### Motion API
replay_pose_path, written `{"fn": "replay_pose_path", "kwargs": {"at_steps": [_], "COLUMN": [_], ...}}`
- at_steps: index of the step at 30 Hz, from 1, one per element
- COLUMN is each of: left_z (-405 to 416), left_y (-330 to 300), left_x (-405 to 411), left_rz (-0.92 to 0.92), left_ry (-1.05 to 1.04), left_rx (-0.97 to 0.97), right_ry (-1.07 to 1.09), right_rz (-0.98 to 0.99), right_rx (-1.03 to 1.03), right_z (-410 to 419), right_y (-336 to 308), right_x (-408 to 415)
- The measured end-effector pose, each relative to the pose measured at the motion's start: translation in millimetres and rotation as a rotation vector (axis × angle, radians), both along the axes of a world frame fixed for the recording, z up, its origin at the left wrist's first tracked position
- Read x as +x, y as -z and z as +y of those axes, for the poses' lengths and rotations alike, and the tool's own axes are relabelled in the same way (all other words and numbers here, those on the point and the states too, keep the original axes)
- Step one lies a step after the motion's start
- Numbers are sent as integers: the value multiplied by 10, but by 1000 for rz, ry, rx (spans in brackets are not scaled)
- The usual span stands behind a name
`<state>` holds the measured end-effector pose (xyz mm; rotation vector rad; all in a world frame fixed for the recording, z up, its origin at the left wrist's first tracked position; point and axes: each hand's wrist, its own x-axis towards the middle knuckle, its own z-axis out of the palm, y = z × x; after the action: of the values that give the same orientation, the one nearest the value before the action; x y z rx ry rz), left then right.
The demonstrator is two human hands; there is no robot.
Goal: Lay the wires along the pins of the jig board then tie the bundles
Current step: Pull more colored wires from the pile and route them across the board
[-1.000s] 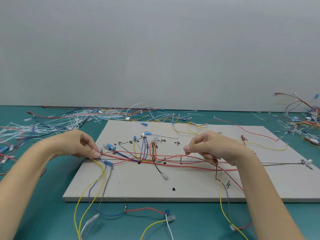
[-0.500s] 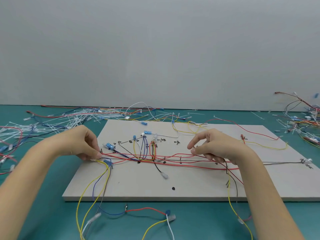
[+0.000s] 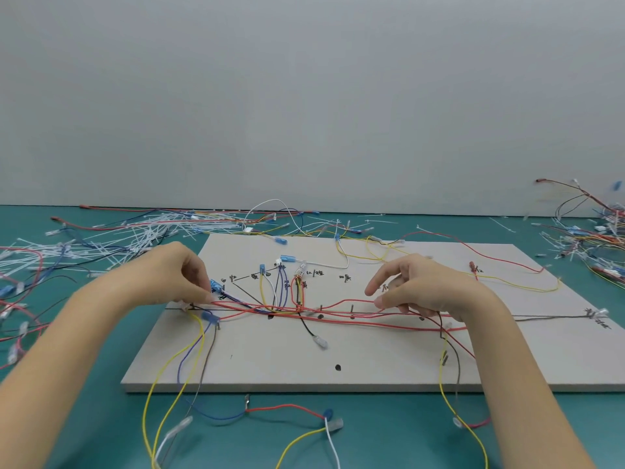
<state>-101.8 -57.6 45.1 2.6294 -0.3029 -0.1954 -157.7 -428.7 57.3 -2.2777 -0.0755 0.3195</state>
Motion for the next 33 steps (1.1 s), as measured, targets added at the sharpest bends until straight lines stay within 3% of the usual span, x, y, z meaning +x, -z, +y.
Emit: {"fn": "replay_pose_path", "kwargs": {"at_steps": [5,9,15,22,29,33], "left_z": [-338,-780,-1119,-1197,-1260,-1234], "left_y": [35,164,390,437,454,471], "left_x": [-106,-295,-433,-486,-478,-433], "left_rz": [-194,-269,-377,-394,-430,-417], "left_ry": [48,212,396,379,366,323], "left_rx": [-136,-282,-43,-17,55,-64], "right_ry": [11,11,13,14,32,32], "right_rz": [31,45,80,108,93,89], "right_rx": [-21,-21,-107,-230,-214,-211], "right_z": [4,-4,12,39,39,33], "right_y": [-1,4,64,95,109,115], "right_x": [-11,-1,20,34,45,49]}}
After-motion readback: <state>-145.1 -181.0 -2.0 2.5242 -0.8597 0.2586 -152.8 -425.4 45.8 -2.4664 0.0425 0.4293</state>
